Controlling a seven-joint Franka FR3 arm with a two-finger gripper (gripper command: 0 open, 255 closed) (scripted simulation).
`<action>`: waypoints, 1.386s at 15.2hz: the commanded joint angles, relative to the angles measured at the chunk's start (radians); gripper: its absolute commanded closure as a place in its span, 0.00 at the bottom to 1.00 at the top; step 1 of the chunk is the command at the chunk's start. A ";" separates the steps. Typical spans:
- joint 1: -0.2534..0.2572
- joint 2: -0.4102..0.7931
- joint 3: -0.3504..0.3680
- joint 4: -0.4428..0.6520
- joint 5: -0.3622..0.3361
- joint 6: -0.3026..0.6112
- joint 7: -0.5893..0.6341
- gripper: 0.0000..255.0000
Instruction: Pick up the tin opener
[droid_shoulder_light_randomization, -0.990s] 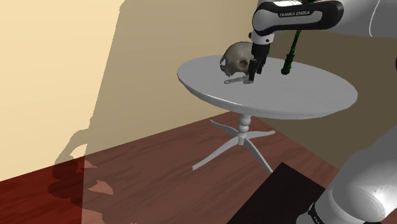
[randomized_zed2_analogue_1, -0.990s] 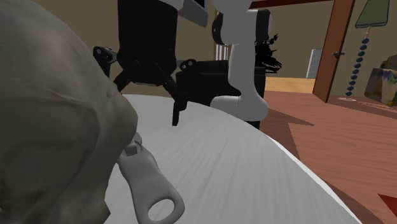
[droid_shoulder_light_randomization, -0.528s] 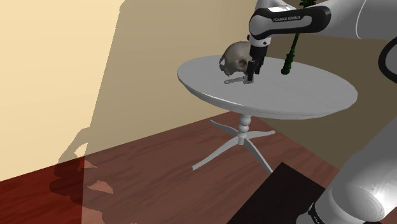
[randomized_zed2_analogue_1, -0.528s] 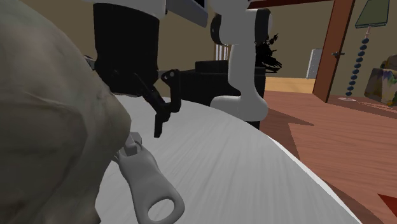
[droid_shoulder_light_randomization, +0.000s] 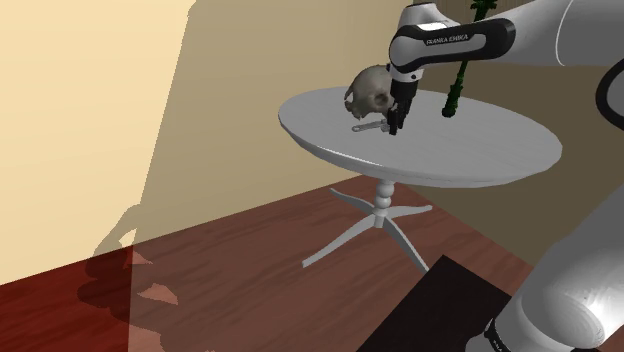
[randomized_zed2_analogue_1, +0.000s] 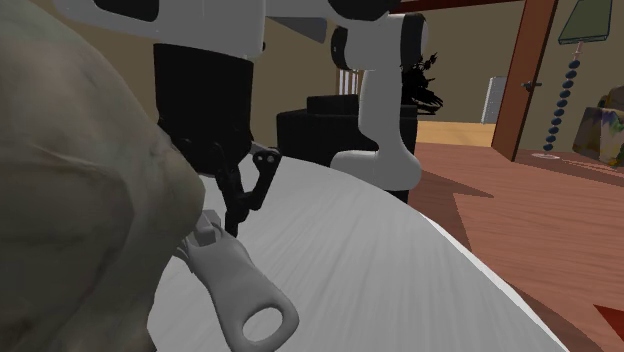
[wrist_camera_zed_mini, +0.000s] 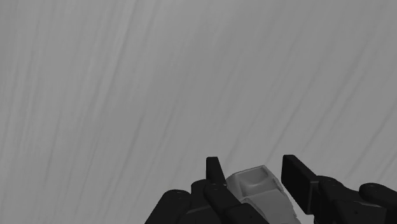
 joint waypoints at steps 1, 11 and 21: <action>0.000 0.003 0.000 -0.003 0.000 0.002 0.000 1.00; 0.001 0.011 0.001 0.081 0.004 -0.073 -0.009 1.00; 0.001 0.045 0.001 0.255 0.013 -0.213 -0.029 1.00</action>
